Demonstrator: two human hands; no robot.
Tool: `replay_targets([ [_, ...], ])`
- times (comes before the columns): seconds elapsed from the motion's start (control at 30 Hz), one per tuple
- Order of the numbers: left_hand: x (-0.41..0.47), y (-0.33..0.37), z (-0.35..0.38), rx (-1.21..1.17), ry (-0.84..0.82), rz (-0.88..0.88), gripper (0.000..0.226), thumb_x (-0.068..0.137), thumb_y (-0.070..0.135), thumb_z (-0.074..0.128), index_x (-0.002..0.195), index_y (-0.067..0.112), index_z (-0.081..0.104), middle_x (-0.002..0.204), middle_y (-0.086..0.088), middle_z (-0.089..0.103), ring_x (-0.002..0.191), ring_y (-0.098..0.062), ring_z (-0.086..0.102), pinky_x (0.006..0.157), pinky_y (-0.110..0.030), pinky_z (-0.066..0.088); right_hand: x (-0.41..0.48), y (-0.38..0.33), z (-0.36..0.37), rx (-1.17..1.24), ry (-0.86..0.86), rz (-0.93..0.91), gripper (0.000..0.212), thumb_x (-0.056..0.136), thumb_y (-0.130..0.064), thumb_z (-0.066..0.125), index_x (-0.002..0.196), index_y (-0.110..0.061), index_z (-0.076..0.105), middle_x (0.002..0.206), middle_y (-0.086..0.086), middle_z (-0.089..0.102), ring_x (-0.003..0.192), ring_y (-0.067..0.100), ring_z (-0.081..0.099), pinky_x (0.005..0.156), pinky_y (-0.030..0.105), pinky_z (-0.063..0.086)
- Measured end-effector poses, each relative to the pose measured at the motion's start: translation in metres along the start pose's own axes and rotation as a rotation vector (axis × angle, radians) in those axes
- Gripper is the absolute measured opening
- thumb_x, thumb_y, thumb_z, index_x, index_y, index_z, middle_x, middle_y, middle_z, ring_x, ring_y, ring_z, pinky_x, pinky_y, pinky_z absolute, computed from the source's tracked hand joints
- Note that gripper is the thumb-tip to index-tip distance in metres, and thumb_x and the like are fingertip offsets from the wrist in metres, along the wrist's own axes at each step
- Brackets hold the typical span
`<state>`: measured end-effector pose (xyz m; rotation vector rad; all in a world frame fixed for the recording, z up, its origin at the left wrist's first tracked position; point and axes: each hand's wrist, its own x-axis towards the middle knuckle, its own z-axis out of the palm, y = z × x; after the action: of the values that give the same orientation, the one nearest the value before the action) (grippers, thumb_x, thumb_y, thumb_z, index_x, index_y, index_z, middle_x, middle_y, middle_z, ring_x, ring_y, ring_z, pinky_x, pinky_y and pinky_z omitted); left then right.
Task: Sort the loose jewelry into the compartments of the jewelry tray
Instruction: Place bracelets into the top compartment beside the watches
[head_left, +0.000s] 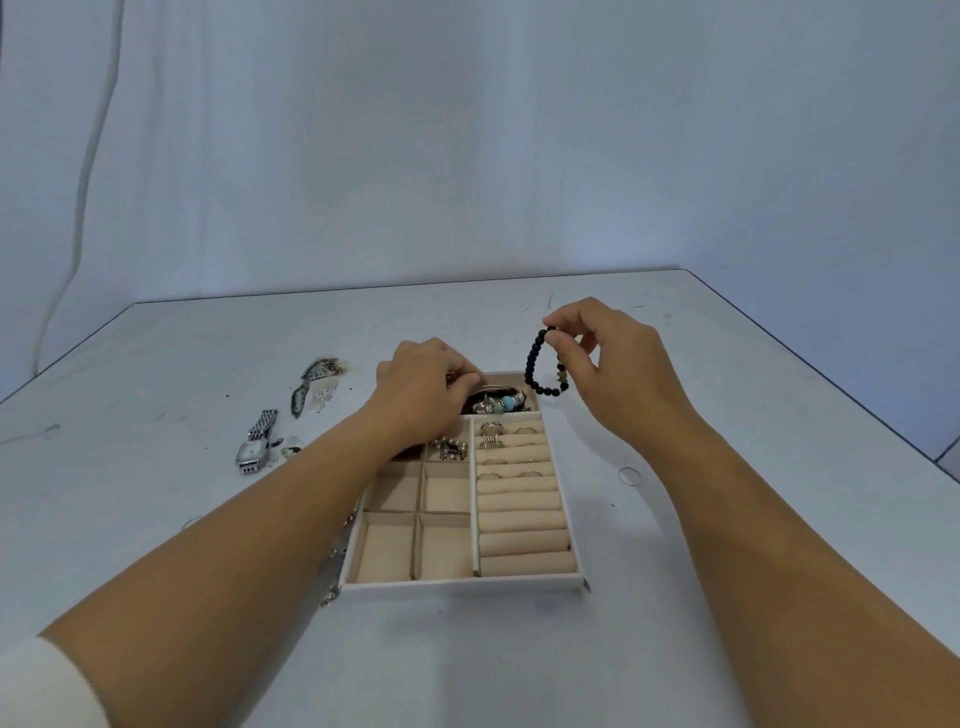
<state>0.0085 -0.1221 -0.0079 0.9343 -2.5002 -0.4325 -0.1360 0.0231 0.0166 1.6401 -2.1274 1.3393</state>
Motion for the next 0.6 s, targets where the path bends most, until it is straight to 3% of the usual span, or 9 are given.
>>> replay_targets([
  [0.17,-0.014,-0.006,-0.013,-0.001,0.127,0.048,0.030,0.098,0.032,0.043,0.123,0.031,0.060,0.125,0.004,0.057,0.124,-0.021,0.040,0.098,-0.043,0.031,-0.001,0.000,0.004,0.012,-0.021,0.012,0.013,0.093,-0.025,0.055,0.104,-0.024,0.063,0.089,-0.011,0.061,0.080,0.008,0.055,0.068,0.009,0.038],
  [0.37,-0.045,-0.033,-0.035,0.047,0.108,0.075,0.036,0.098,0.035,0.041,0.130,0.022,0.053,0.130,0.003,0.054,0.125,-0.016,0.041,0.096,-0.031,0.026,0.003,-0.004,0.007,0.051,-0.023,0.017,0.012,0.093,-0.025,0.056,0.103,-0.025,0.063,0.090,-0.012,0.062,0.079,0.005,0.055,0.066,0.009,0.038],
  [0.53,-0.067,-0.054,-0.038,0.062,0.036,0.087,0.049,0.093,0.045,0.033,0.132,0.023,0.051,0.128,0.005,0.054,0.121,-0.013,0.046,0.103,-0.039,0.038,0.013,-0.013,0.012,0.084,0.011,-0.007,0.013,0.093,-0.026,0.056,0.103,-0.024,0.064,0.089,-0.013,0.062,0.078,0.001,0.054,0.066,0.007,0.038],
  [0.6,-0.072,-0.057,-0.037,0.049,0.031,0.079,0.051,0.092,0.046,0.032,0.133,0.022,0.051,0.130,0.005,0.054,0.122,-0.013,0.046,0.102,-0.037,0.038,0.016,-0.019,0.015,0.094,0.023,-0.022,0.013,0.092,-0.026,0.056,0.103,-0.024,0.064,0.087,-0.017,0.060,0.077,-0.001,0.054,0.066,0.006,0.037],
])
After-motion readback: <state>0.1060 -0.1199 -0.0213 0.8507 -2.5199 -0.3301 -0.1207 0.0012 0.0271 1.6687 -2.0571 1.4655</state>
